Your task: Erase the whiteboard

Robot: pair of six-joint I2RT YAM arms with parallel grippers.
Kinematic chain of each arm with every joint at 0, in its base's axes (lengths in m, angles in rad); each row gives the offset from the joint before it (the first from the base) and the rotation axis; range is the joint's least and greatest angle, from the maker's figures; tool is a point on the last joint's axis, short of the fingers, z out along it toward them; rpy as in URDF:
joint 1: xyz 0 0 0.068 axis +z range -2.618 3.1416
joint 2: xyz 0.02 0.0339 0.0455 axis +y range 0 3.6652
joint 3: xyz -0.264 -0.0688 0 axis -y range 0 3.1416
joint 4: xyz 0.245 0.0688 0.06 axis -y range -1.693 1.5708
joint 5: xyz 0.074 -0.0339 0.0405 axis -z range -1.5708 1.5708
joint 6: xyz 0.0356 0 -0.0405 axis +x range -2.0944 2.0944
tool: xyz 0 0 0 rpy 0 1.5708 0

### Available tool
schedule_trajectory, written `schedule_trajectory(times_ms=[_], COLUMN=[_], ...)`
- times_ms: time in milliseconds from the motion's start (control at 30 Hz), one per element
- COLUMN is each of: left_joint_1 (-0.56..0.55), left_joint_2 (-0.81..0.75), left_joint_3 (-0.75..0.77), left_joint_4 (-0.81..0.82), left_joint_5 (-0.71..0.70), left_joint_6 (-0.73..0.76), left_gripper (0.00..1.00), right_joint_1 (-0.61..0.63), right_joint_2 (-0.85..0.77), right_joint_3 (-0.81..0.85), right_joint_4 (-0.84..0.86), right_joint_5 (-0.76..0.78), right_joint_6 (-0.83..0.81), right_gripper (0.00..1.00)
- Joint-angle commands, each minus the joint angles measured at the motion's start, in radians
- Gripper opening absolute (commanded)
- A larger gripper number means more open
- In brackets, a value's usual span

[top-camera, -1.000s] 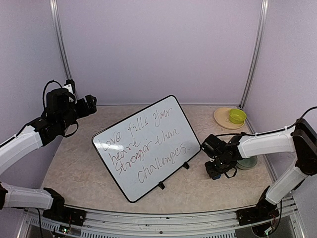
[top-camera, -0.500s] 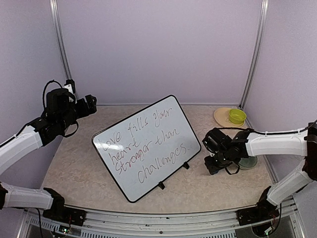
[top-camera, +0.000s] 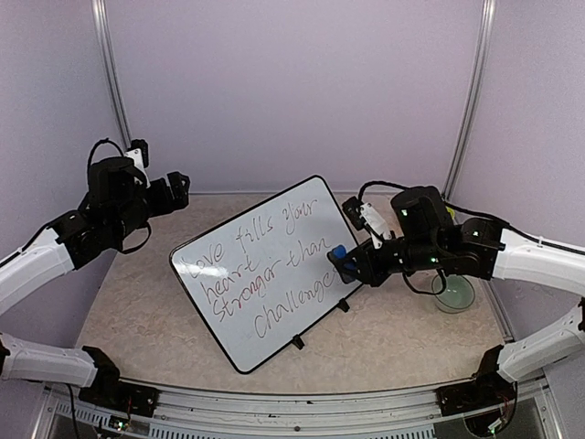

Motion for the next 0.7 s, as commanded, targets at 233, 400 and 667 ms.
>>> schedule_trajectory(times_ms=[233,400,667], left_joint_1=[-0.089,-0.085,-0.065], left_joint_2=[-0.132,-0.196,-0.268], left_joint_3=[0.001,-0.076,-0.206], left_joint_4=[-0.125,-0.104,-0.071], left_joint_5=[0.113,0.251,0.379], left_joint_6=[0.079,0.108,0.115], left_gripper=[0.99,0.99,0.94], right_joint_1=[0.139,0.212,0.348], right_joint_2=[0.213,0.37,0.638], right_joint_3=[0.214,0.385,0.72], right_joint_4=[0.144,0.09,-0.053], right_joint_5=[-0.066,0.05,0.319], right_joint_6=[-0.171,-0.213,-0.261], right_gripper=[0.14,0.17,0.18])
